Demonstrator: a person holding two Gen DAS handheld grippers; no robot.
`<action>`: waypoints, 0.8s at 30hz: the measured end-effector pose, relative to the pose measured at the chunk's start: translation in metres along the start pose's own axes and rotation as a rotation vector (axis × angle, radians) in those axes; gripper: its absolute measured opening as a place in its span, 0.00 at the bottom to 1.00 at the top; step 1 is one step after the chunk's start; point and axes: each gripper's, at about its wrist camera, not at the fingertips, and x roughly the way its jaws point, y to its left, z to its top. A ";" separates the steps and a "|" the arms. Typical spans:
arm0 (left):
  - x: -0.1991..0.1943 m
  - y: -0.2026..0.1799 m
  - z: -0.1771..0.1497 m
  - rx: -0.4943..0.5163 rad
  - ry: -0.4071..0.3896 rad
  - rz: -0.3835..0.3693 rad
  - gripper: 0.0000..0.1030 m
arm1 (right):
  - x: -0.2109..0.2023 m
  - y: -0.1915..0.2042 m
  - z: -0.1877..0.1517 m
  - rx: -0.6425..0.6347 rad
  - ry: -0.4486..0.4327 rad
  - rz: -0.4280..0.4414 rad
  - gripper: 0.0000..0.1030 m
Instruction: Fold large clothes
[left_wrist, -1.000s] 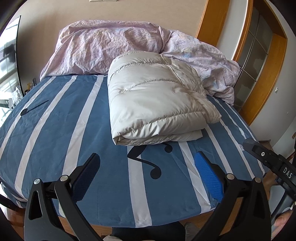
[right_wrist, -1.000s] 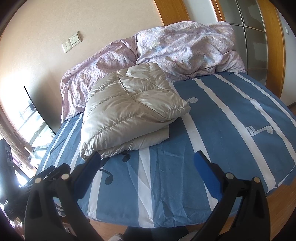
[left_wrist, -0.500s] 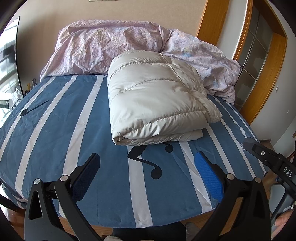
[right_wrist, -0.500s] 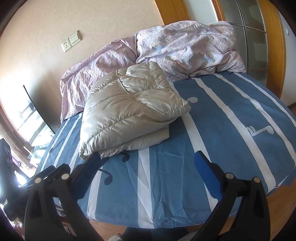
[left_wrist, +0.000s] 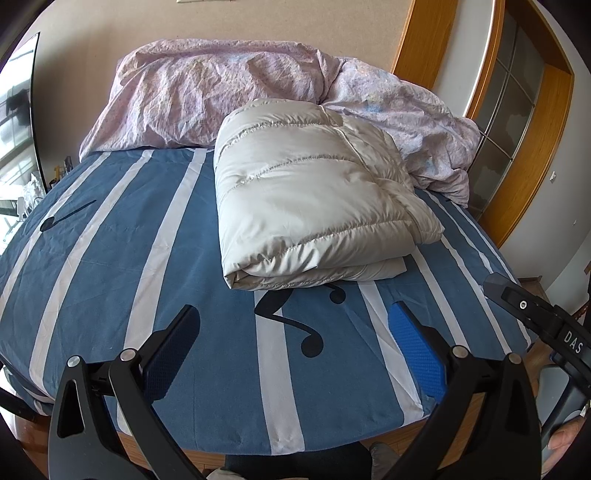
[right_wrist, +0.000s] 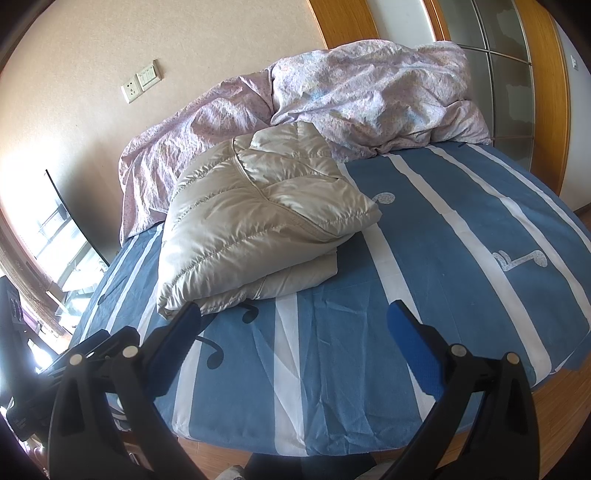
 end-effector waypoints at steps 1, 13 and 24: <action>0.000 0.000 0.000 0.000 0.000 0.000 0.99 | 0.000 0.000 0.000 0.000 0.000 -0.001 0.98; 0.000 0.000 0.000 -0.003 0.003 -0.002 0.99 | 0.000 -0.001 0.001 -0.001 0.002 -0.001 0.98; 0.001 0.000 0.000 0.013 -0.008 0.001 0.99 | 0.003 -0.002 -0.001 -0.005 0.005 -0.003 0.98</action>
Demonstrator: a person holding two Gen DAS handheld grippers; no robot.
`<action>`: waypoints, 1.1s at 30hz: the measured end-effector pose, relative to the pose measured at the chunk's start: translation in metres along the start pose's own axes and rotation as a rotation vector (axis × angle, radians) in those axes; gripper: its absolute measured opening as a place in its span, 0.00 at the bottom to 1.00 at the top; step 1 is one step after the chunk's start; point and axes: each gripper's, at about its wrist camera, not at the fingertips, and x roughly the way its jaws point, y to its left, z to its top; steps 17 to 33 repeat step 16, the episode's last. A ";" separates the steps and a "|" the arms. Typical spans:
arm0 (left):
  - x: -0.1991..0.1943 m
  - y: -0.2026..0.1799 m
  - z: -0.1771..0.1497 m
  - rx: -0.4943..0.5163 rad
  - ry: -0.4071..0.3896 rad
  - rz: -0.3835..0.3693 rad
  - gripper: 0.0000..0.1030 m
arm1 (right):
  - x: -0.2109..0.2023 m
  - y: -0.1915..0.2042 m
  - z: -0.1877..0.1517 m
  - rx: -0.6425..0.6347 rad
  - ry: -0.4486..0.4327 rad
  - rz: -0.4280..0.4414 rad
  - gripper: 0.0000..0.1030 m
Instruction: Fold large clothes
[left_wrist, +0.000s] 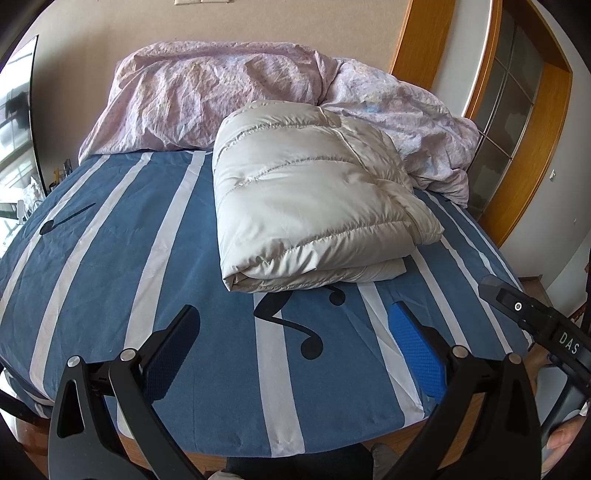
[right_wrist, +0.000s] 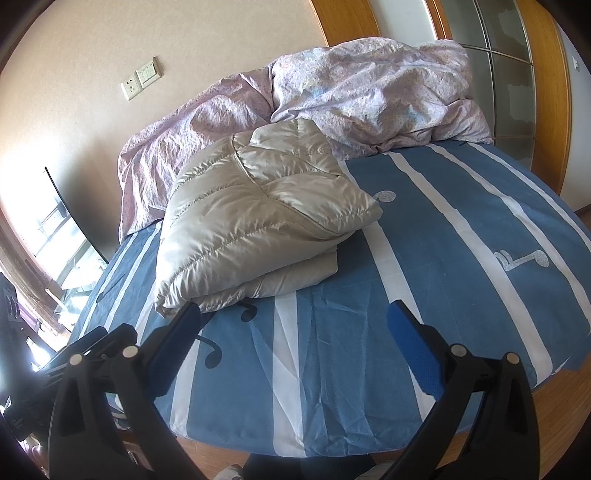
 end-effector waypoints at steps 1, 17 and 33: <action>0.000 0.000 0.000 0.000 0.000 -0.001 0.99 | 0.000 0.000 0.000 0.000 0.001 0.000 0.98; 0.001 0.000 0.000 -0.002 0.002 0.005 0.99 | 0.004 0.002 -0.001 -0.003 0.005 -0.001 0.98; 0.001 0.000 0.000 -0.002 0.002 0.005 0.99 | 0.004 0.002 -0.001 -0.003 0.005 -0.001 0.98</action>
